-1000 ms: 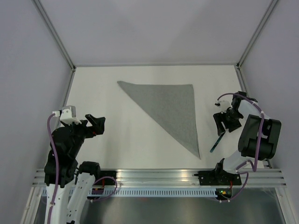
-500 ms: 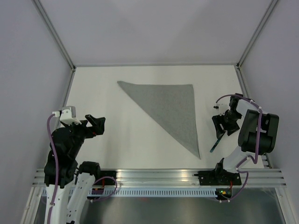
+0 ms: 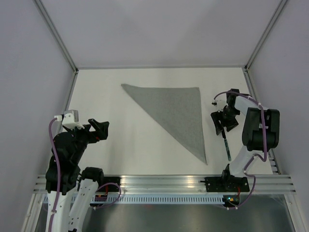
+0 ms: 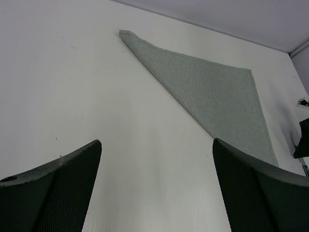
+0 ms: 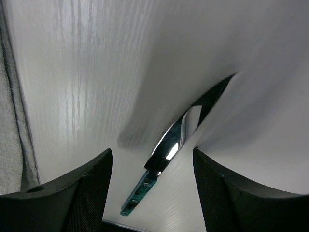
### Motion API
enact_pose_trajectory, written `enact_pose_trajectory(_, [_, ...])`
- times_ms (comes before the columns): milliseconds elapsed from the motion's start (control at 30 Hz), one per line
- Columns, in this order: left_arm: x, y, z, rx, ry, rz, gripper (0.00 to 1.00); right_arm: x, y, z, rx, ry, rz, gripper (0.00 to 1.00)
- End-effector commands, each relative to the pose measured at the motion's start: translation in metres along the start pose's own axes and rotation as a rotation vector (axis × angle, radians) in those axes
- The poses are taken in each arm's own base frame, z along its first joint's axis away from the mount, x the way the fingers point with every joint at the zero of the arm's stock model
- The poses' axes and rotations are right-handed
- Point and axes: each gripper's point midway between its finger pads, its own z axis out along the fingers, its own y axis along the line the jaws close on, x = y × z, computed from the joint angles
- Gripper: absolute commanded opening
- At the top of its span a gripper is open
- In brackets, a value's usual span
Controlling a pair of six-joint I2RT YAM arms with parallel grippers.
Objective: Fold the napkin, place the utensils inside, and roll it up
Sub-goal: Grab a utensil with the right arm
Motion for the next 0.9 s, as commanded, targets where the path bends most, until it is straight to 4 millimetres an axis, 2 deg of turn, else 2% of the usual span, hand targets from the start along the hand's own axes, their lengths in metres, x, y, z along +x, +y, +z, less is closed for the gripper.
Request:
enact_pose_trajectory(0, [-0.005,-0.001,0.002,0.008,-0.029,0.010,1.00,-0.022,-0.005,0.014,0.022,-0.037,0.029,0.73])
enact_pose_trajectory(100, [-0.005,-0.001,0.002,0.007,-0.027,0.010,1.00,-0.030,-0.004,0.015,0.029,-0.036,0.016,0.72])
enact_pose_trajectory(233, [-0.004,-0.001,0.003,0.008,-0.024,0.011,1.00,-0.029,-0.014,0.007,0.092,-0.041,-0.027,0.72])
enact_pose_trajectory(300, [-0.005,-0.001,0.003,0.008,-0.025,0.011,1.00,-0.018,-0.014,0.007,0.102,-0.026,-0.048,0.72])
enact_pose_trajectory(567, [-0.005,-0.002,0.002,0.012,-0.027,0.010,1.00,0.016,-0.009,-0.021,0.085,-0.024,-0.168,0.73])
enact_pose_trajectory(867, [-0.004,-0.003,0.002,0.015,-0.026,0.010,1.00,0.038,-0.001,-0.032,0.063,-0.023,-0.246,0.73])
